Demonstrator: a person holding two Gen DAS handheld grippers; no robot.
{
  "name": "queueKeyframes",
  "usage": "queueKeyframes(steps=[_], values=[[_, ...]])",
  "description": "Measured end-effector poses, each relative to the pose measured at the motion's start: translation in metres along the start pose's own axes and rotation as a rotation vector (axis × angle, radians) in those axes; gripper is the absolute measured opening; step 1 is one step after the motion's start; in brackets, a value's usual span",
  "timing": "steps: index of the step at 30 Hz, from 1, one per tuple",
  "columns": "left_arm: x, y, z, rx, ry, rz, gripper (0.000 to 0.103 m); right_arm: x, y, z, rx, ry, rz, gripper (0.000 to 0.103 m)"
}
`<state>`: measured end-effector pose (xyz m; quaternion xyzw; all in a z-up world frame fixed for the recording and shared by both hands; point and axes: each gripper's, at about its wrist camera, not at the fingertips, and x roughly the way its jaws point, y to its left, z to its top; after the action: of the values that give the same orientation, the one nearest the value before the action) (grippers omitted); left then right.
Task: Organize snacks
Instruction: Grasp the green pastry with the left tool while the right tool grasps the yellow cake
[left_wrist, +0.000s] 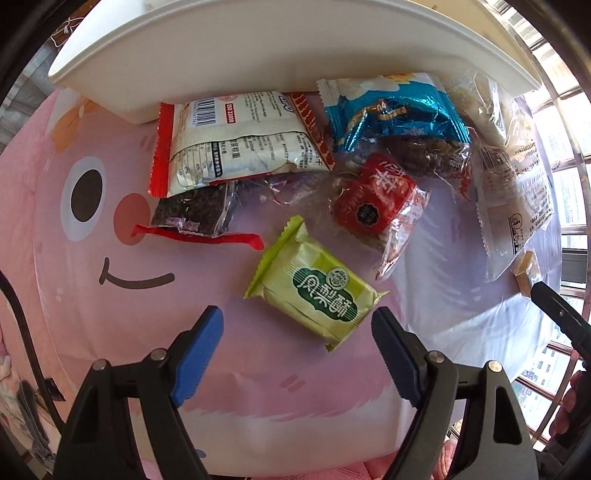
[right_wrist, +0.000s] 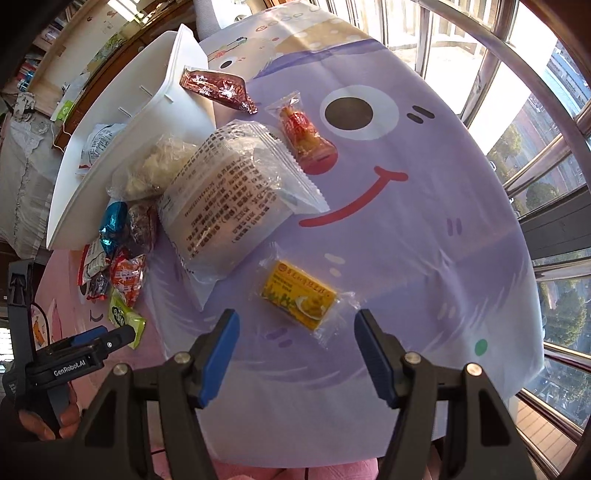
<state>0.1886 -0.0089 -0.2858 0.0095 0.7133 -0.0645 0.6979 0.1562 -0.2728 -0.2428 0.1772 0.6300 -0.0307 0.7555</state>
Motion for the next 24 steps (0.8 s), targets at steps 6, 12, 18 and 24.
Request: queueKeyframes(steps=[6, 12, 18, 24], values=[[0.007, -0.012, 0.01, 0.029, -0.004, 0.019, 0.077, 0.007, 0.007, 0.008, -0.041, 0.004, -0.045, 0.065], [0.007, -0.03, 0.021, 0.053, -0.021, 0.058, 0.071, 0.014, 0.015, 0.015, -0.087, 0.011, -0.085, 0.065], [0.001, -0.032, 0.015, 0.023, -0.032, 0.057, 0.062, 0.021, 0.019, 0.017, -0.118, 0.039, -0.117, 0.065], [-0.001, -0.038, 0.008, 0.012, -0.036, 0.056, 0.056, 0.025, 0.029, 0.012, -0.146, 0.034, -0.134, 0.058]])
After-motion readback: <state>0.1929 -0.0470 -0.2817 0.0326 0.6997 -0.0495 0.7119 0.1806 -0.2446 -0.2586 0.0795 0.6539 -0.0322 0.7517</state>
